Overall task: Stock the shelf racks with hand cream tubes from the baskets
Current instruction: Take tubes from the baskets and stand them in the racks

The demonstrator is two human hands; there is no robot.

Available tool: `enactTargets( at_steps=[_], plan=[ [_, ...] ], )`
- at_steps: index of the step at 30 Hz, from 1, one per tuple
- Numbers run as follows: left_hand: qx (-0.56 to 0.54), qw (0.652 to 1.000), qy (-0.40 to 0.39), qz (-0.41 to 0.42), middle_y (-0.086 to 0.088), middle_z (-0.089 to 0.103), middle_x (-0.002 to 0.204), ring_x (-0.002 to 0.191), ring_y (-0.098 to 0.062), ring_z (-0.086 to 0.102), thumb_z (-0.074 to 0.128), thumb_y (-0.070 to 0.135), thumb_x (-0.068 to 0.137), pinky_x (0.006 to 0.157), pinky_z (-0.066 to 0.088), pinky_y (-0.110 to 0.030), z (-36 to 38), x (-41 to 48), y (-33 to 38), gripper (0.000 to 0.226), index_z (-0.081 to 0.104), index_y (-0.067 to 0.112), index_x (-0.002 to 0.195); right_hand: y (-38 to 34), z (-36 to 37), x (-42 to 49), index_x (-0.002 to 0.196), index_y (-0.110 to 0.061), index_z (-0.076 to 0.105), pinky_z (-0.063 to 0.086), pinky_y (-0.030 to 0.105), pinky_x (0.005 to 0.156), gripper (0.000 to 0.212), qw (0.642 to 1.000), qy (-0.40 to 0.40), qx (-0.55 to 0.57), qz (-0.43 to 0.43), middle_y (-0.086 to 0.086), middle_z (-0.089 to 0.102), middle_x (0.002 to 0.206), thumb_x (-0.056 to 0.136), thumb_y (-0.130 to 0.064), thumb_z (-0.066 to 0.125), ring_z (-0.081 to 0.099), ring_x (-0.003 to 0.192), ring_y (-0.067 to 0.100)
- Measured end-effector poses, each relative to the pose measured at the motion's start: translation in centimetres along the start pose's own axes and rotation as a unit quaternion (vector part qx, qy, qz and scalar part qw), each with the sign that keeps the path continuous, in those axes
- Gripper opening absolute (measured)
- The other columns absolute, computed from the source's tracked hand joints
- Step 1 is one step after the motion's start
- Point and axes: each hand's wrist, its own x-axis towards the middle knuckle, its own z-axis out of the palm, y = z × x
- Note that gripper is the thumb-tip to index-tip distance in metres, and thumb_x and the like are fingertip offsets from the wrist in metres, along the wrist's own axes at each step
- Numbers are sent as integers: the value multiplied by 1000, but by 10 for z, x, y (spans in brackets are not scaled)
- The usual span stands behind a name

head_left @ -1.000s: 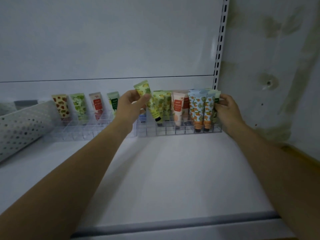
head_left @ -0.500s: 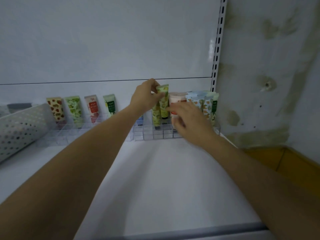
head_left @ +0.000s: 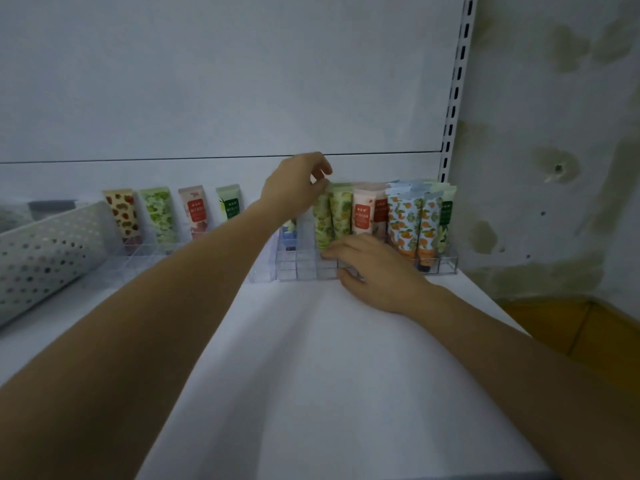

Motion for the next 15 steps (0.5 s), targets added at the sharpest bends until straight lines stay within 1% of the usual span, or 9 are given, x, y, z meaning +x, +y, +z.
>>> enactTargets(
  at_steps=[3,6,8,11,13,15],
  plan=[
    [37,999,19,7,-1,63,107,82,-12,51,49,17,92,75,44,-27,-29,-5,-14,21,60,14,110,-8,-5,5,113,-7,63,49,41,87,33,1000,20,9,0,8,64,113,85,-17,49,58,101,29],
    [87,996,12,-3,-3,62,110,91,-16,54,49,20,93,81,42,-28,-68,-12,-35,23,60,14,112,-21,-10,19,114,-7,64,47,36,89,35,1000,16,4,-15,9,65,110,86,-21,47,61,99,29],
    [121,992,-7,-25,-5,61,111,99,-20,56,50,22,92,87,45,-32,-97,-19,-54,24,59,14,113,-34,-11,37,113,-6,64,49,38,86,40,999,2,1,-34,11,67,107,86,-25,43,63,95,31],
    [163,985,-18,-53,-6,61,113,104,-23,55,52,23,92,92,46,-37,-142,-33,-83,25,59,14,114,-70,-9,70,118,-6,61,45,37,89,41,998,9,15,-54,12,64,114,89,-27,41,60,101,31],
    [180,981,-22,-71,-8,60,115,104,-24,55,52,23,92,91,45,-37,-170,-47,-104,26,59,13,115,-101,-2,96,121,-5,59,44,41,91,39,997,27,33,-71,13,63,116,89,-23,45,56,105,33],
    [195,977,-26,-86,-10,59,117,103,-25,56,54,23,91,89,42,-35,-197,-61,-126,28,58,12,117,-135,5,123,125,-8,56,42,41,92,36,994,27,56,-91,12,61,117,92,-19,47,52,108,32]
  ],
)
